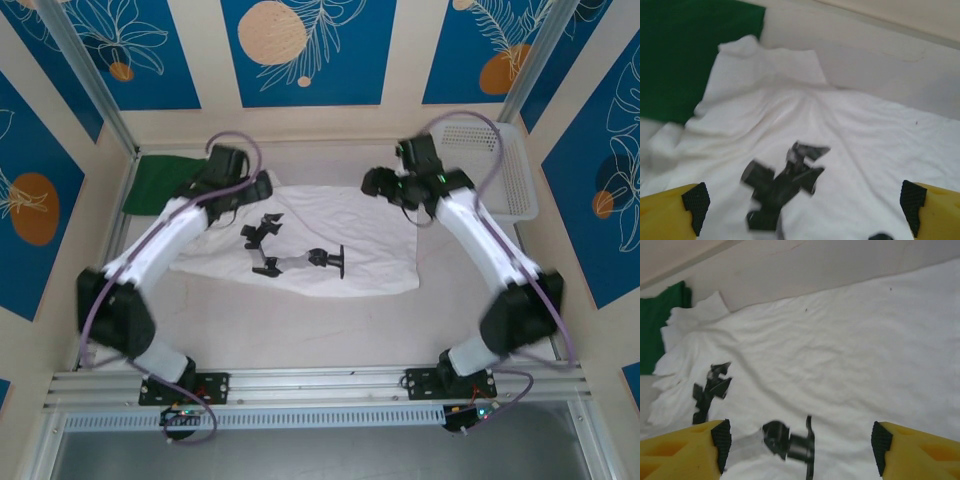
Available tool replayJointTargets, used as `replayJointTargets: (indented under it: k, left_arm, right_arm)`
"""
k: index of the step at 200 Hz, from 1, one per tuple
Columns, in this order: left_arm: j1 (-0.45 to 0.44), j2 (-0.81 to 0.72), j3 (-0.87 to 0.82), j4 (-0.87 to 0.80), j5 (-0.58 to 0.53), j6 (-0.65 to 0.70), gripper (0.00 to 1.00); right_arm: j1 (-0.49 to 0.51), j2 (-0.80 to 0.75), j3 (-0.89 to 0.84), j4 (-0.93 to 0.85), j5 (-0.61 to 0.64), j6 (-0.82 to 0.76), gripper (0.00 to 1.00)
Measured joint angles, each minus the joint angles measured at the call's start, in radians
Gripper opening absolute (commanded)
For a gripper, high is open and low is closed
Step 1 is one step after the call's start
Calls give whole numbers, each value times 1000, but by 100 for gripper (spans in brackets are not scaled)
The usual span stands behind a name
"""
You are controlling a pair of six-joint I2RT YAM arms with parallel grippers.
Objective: Fold and stack the t-shirts
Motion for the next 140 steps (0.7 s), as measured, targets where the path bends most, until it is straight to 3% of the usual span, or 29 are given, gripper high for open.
replayJointTargets:
  k: [22,56,90,111,140]
  left_arm:
    - [2,-188,-281,6,-3,-42,95]
    - [88,-309,-569,-18,58,-76,86]
    - [204,-300,-616,34,162,-108,73]
    - [223,-254,-616,94,206,-130,72]
    - [243,-185,-616,155,232,-148,57]
  right_arm:
    - [-33,-232,-319,28,-3,60,74]
    - [-62,-327,-612,-31,-33,101,71]
    - [-71,-336,-676,-20,-91,121,64]
    - [-75,-240,-672,21,-114,125,57]
    - [-74,-87,-653,61,-139,124,51]
